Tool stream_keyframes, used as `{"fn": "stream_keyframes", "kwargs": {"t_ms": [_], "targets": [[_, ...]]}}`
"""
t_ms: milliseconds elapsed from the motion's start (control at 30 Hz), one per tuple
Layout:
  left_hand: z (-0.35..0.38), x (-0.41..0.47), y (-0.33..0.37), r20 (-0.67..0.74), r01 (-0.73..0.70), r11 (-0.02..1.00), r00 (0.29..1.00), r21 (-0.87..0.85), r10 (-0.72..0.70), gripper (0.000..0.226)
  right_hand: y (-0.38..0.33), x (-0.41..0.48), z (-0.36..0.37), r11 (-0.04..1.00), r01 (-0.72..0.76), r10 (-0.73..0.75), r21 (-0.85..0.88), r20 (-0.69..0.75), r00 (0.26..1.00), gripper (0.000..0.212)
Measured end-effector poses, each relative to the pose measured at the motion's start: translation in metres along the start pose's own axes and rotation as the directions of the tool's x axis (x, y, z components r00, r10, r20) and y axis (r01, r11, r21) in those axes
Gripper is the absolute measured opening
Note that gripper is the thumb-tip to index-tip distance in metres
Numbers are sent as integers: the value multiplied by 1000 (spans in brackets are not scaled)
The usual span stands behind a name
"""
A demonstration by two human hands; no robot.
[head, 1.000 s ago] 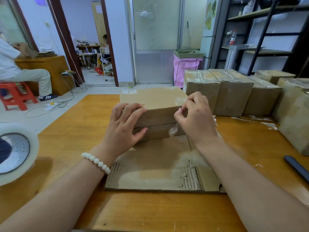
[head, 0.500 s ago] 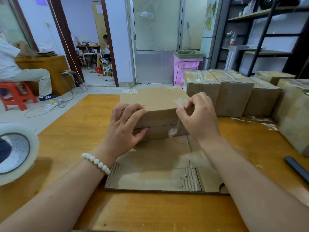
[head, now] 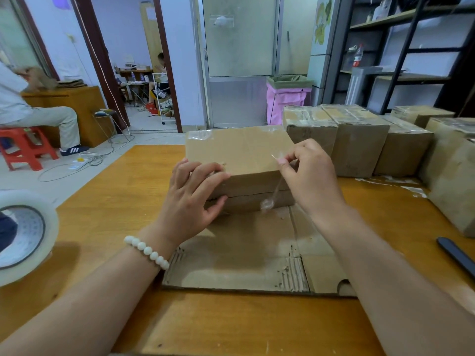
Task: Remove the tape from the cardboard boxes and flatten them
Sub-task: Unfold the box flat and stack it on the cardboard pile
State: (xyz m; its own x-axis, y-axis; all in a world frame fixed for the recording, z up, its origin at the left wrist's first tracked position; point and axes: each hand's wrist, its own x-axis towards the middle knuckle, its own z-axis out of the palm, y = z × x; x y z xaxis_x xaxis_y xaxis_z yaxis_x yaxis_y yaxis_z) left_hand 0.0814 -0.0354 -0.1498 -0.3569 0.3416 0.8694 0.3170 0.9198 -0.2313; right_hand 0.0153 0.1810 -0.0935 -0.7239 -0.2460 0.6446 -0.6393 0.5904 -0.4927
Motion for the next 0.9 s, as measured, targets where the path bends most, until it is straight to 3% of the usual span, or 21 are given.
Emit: {"fn": "stream_keyframes", "kwargs": {"t_ms": [300, 467, 600, 800, 900], "targets": [[0, 1, 1, -41, 8, 1000, 999, -29, -10, 31, -4, -6, 1, 996, -34, 36, -78, 19, 999, 26], [-1, 2, 1, -61, 18, 999, 998, -45, -21, 27, -5, -9, 1, 996, -92, 92, -18, 23, 995, 17], [-4, 1, -2, -94, 40, 998, 995, -49, -45, 20, -6, -12, 5, 998, -38, 39, 50, -15, 999, 14], [-7, 3, -2, -111, 52, 999, 992, -16, -53, 21, -7, -13, 7, 996, 0, 5, 94, -51, 999, 30], [-7, 3, -3, -98, 65, 998, 993, 0, -64, 24, -6, -11, 5, 994, -31, 37, 101, -61, 997, 19]]}}
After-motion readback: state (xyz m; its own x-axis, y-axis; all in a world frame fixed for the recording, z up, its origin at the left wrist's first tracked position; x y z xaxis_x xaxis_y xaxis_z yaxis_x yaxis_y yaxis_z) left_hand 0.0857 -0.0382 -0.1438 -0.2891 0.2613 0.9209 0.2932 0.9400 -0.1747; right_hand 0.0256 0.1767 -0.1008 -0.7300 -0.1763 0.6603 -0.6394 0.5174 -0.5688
